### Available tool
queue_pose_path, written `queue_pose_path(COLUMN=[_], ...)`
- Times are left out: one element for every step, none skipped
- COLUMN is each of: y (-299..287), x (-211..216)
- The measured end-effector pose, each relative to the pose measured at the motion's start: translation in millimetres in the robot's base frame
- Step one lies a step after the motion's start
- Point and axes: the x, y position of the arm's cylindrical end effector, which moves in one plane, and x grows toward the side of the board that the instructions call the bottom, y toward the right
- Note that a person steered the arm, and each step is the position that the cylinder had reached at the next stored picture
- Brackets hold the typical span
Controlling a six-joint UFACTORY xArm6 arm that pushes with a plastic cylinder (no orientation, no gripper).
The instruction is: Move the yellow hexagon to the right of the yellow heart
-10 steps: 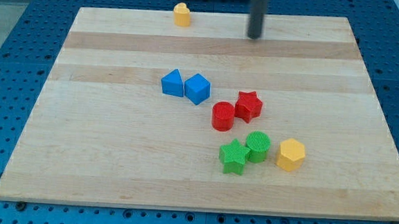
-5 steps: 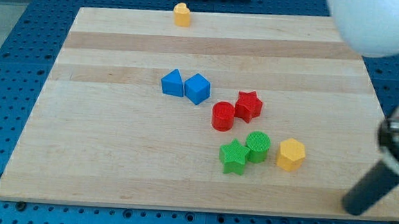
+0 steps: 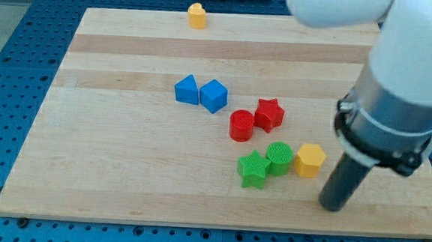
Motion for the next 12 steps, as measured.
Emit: queue_pose_path(y=[-25,-23,-22,-21,-16,6,25,22,-10,-51,-55,-26], x=[-10,-66,-129,-142,-104,-93,-133,-199,-258,-291,-291,-284])
